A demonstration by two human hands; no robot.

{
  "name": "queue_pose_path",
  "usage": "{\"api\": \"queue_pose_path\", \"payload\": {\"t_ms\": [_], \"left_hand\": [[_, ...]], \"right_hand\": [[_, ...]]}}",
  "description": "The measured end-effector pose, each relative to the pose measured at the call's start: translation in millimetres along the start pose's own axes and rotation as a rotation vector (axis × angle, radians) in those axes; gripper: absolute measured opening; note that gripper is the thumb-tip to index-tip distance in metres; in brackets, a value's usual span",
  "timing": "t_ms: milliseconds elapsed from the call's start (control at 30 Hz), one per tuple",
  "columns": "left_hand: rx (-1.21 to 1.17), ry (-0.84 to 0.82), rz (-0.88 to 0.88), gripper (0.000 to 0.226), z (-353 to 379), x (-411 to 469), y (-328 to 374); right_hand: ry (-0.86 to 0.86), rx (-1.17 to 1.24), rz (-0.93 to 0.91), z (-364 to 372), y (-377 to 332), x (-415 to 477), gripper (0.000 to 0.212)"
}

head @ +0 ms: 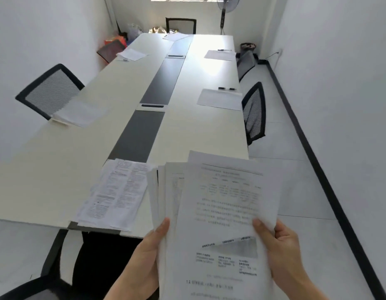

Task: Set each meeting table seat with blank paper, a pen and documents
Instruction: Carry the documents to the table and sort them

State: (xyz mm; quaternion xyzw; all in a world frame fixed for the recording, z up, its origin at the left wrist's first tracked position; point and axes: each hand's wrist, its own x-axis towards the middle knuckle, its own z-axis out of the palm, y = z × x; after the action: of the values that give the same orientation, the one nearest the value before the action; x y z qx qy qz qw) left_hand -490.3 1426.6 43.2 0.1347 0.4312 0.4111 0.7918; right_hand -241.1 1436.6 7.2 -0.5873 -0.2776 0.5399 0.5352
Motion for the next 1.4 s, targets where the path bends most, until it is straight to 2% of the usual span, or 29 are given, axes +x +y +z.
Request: {"api": "queue_pose_path", "payload": {"t_ms": [67, 167, 267, 367, 500, 667, 833, 900, 967, 1100, 1233, 1400], "left_hand": [[-0.016, -0.013, -0.046, 0.072, 36.2, 14.4, -22.7], [-0.001, 0.051, -0.095, 0.053, 79.3, 40.7, -56.5], [0.043, 0.107, -0.136, 0.052, 120.6, 63.3, -79.6], [0.119, 0.166, -0.102, 0.051, 151.4, 89.0, -91.0], [0.220, 0.096, -0.062, 0.037, 179.0, 130.9, -86.3], [0.228, -0.021, -0.077, 0.042, 208.3, 195.5, -67.0], [0.222, -0.122, -0.118, 0.055, 249.2, 251.4, -45.0], [0.239, -0.126, -0.095, 0.066, 263.3, 270.5, -38.1], [0.241, -0.124, -0.100, 0.068, 275.1, 289.2, -33.2], [0.189, -0.097, -0.156, 0.077, 298.7, 326.4, -32.3], [0.090, -0.043, -0.197, 0.071, 332.6, 365.8, -35.8], [-0.050, 0.024, -0.193, 0.074, 385.7, 410.5, -38.2]], "right_hand": [[0.078, 0.010, -0.034, -41.3, -2.8, 6.5, 0.014], [0.209, -0.004, -0.107, -97.9, -7.5, 13.0, 0.015], [0.367, -0.024, -0.153, -145.0, -15.4, 19.7, 0.010], [0.456, 0.005, -0.150, -178.2, -21.1, 34.9, 0.011], [0.499, 0.147, -0.086, -201.7, -30.2, 67.8, 0.014], [0.458, 0.225, -0.021, -218.2, -58.8, 123.9, 0.011], [0.453, 0.180, -0.060, -236.5, -103.5, 180.2, 0.012], [0.452, 0.190, -0.070, -243.7, -115.1, 200.7, 0.014], [0.434, 0.220, -0.044, -250.7, -123.8, 222.3, 0.014], [0.307, 0.294, 0.106, -269.2, -137.8, 272.5, 0.018], [0.187, 0.301, 0.183, -296.2, -156.9, 338.6, 0.035], [0.041, 0.257, 0.208, -321.0, -198.4, 425.9, 0.021]]}}
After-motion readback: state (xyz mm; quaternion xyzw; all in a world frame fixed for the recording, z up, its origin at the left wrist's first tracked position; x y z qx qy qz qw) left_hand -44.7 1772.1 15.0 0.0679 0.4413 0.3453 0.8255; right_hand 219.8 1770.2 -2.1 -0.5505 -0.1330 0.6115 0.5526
